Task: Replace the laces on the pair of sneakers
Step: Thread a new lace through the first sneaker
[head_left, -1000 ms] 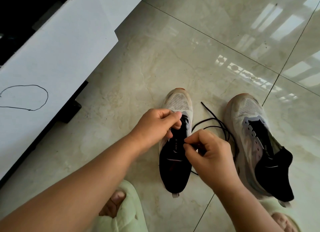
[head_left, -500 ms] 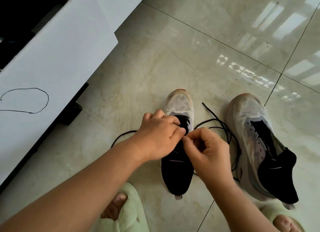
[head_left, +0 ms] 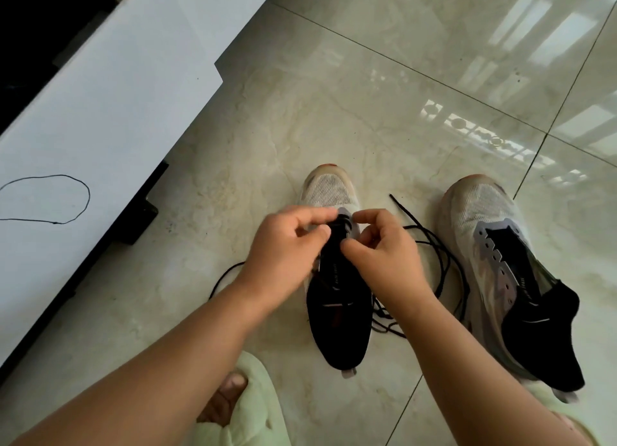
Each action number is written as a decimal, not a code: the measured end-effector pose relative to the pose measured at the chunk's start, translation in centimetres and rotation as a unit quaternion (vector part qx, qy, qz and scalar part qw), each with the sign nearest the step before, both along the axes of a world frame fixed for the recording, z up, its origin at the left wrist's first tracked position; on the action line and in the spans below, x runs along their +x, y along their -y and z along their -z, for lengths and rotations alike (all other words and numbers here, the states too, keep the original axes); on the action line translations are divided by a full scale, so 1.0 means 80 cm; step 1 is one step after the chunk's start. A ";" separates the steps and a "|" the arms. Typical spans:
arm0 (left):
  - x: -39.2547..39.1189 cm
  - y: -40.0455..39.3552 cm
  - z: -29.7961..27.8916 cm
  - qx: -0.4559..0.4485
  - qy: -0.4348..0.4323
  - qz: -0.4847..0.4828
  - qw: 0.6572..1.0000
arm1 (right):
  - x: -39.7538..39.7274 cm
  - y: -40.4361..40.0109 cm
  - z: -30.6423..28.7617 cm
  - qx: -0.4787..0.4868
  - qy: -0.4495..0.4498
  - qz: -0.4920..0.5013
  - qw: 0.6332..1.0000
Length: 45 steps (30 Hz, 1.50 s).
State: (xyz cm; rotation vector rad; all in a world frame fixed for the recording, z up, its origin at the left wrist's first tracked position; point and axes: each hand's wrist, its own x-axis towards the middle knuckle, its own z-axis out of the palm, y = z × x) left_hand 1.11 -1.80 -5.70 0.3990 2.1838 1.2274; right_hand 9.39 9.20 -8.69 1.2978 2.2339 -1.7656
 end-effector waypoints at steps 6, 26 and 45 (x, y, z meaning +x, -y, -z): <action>-0.033 0.012 -0.009 -0.119 -0.110 0.046 0.986 | -0.006 -0.002 -0.002 0.040 -0.035 -0.018 0.998; -0.033 0.011 -0.002 -0.023 -0.117 0.110 0.987 | -0.023 -0.021 -0.052 0.214 -0.096 -0.231 0.944; -0.040 0.011 0.002 -0.005 -0.064 0.130 0.989 | -0.026 -0.015 -0.038 0.245 -0.154 -0.211 0.934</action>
